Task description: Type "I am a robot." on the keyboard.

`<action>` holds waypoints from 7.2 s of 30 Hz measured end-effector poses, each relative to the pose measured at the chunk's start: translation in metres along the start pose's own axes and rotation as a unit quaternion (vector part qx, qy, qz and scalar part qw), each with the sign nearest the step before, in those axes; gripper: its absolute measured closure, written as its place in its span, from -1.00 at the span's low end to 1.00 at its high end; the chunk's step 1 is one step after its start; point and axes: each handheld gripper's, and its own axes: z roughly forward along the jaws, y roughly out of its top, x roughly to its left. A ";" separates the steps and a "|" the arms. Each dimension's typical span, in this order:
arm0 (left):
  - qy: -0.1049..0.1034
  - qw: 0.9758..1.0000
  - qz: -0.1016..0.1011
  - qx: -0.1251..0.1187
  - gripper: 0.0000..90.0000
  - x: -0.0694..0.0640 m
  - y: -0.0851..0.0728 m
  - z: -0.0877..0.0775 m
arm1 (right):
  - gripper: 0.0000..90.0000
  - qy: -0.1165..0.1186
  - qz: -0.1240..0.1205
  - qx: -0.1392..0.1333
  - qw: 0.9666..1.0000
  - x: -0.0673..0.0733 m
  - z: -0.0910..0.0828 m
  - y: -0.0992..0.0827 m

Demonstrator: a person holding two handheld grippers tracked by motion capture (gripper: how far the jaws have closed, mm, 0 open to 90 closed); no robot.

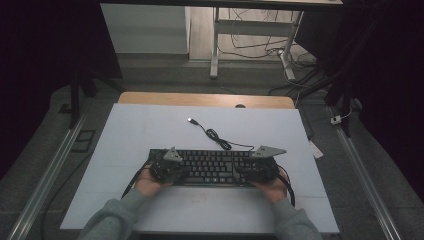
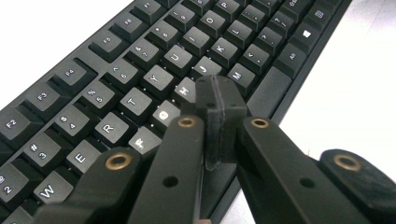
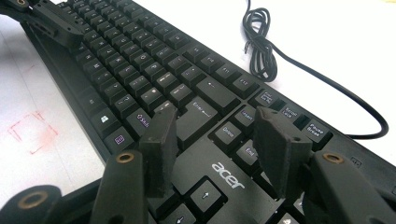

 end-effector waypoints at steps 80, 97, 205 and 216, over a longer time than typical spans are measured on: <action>0.069 0.992 -0.085 -0.056 -0.21 0.036 -0.015 -0.036 | 0.13 0.035 -0.019 -0.021 0.999 0.021 0.023 0.028; 0.069 0.992 -0.085 -0.056 -0.21 0.037 -0.015 -0.036 | 0.17 0.051 -0.027 -0.014 0.998 0.034 0.053 0.045; 0.079 0.992 -0.083 -0.057 -0.24 0.039 -0.012 -0.033 | 0.12 0.020 0.002 0.004 1.000 0.009 0.001 -0.007; 0.074 0.993 -0.081 -0.054 -0.28 0.036 -0.002 -0.023 | 0.12 0.019 0.002 0.007 1.000 0.009 0.004 -0.008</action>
